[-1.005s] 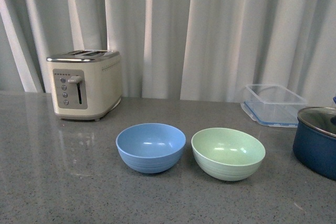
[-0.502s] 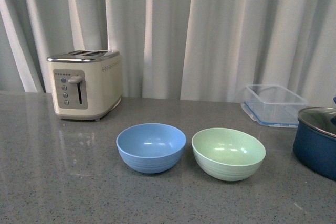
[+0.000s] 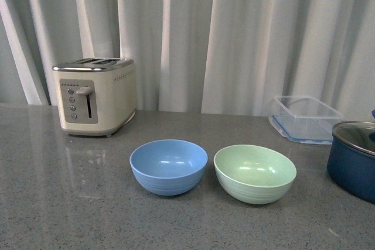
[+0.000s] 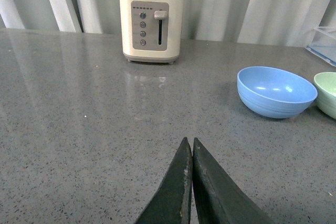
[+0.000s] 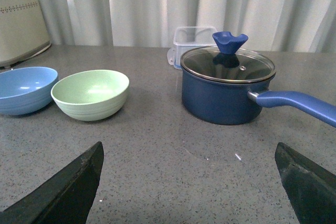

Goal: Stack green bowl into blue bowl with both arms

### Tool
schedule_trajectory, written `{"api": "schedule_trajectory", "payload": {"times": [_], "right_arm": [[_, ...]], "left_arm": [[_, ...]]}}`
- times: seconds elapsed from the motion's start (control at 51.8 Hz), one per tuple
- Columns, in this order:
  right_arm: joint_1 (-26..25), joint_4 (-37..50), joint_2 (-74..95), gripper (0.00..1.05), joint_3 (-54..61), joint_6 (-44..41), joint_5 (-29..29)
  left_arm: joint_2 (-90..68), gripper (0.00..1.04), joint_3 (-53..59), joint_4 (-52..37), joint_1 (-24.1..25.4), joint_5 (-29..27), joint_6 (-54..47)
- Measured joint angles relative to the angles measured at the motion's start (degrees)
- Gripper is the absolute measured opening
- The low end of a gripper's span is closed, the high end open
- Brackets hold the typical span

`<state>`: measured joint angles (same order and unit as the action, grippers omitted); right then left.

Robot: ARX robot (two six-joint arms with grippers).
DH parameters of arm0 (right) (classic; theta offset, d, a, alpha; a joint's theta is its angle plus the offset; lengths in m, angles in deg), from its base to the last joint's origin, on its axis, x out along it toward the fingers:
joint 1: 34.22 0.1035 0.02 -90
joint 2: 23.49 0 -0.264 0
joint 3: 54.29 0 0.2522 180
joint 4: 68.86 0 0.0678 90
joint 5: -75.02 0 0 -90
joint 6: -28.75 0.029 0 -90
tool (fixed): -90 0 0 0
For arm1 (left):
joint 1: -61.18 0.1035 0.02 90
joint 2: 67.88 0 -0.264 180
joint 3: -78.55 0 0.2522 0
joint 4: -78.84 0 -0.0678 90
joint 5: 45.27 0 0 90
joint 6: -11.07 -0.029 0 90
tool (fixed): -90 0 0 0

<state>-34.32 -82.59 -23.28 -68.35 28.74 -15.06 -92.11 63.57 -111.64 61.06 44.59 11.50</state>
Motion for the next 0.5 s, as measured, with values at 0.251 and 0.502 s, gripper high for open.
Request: {"api": "schedule_trajectory", "payload": {"times": [0.251,0.502], "right_arm": [[0.00,0.00,0.00,0.95,0.00,0.02,0.00],[0.00,0.00,0.00,0.95,0.00,0.02,0.00]], "left_arm": [[6.08,0.04,0.00,5.90,0.00,0.00,0.00],[10.56,0.04,0.00,10.34,0.00,0.00,0.00]]}}
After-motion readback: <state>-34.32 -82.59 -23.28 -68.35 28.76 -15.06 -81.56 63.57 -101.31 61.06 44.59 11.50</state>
